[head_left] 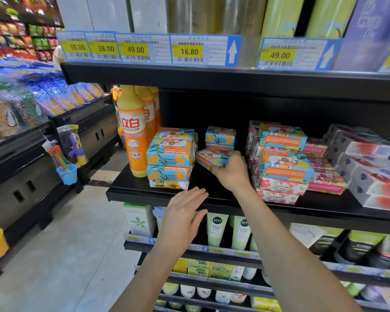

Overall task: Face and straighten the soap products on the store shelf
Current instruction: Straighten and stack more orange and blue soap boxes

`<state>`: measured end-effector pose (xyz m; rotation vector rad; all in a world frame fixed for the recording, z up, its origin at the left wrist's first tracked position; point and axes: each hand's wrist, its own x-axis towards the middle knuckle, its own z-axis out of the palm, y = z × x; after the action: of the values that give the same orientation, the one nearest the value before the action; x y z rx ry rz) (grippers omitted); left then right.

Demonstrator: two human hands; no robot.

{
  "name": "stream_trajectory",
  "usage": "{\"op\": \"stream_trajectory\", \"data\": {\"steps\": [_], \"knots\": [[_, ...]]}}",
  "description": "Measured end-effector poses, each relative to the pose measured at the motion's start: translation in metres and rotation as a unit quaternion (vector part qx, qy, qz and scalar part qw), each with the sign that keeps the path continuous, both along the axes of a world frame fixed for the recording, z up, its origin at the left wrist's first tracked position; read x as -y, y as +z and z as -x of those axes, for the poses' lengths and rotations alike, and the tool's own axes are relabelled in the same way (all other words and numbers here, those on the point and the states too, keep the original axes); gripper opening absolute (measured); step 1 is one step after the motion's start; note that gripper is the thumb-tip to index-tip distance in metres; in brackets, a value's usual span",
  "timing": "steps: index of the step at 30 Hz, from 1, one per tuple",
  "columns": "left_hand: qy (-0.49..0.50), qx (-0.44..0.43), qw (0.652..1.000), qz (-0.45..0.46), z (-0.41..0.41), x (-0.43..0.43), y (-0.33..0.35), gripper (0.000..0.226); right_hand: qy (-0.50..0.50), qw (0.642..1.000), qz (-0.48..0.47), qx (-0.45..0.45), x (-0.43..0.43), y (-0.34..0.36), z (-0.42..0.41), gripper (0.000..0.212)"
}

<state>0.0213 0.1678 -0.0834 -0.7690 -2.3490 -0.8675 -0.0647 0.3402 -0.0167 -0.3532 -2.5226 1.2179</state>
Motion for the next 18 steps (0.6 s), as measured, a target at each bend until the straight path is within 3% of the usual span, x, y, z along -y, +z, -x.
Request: {"op": "stream_trajectory", "data": {"steps": [5, 12, 18], "knots": [[0.003, -0.006, 1.000, 0.004, 0.000, 0.000, -0.002, 0.045, -0.009, 0.999, -0.020, -0.037, 0.015, 0.008, -0.040, 0.060], [0.004, -0.025, 1.000, -0.003, -0.003, -0.001, 0.002, 0.049, -0.021, 0.995, -0.018, -0.097, 0.029, 0.003, -0.088, 0.074], [0.007, -0.045, 0.999, -0.003, -0.004, -0.002, 0.001, 0.050, -0.028, 0.990, 0.029, -0.135, 0.031, -0.008, -0.127, 0.073]]}}
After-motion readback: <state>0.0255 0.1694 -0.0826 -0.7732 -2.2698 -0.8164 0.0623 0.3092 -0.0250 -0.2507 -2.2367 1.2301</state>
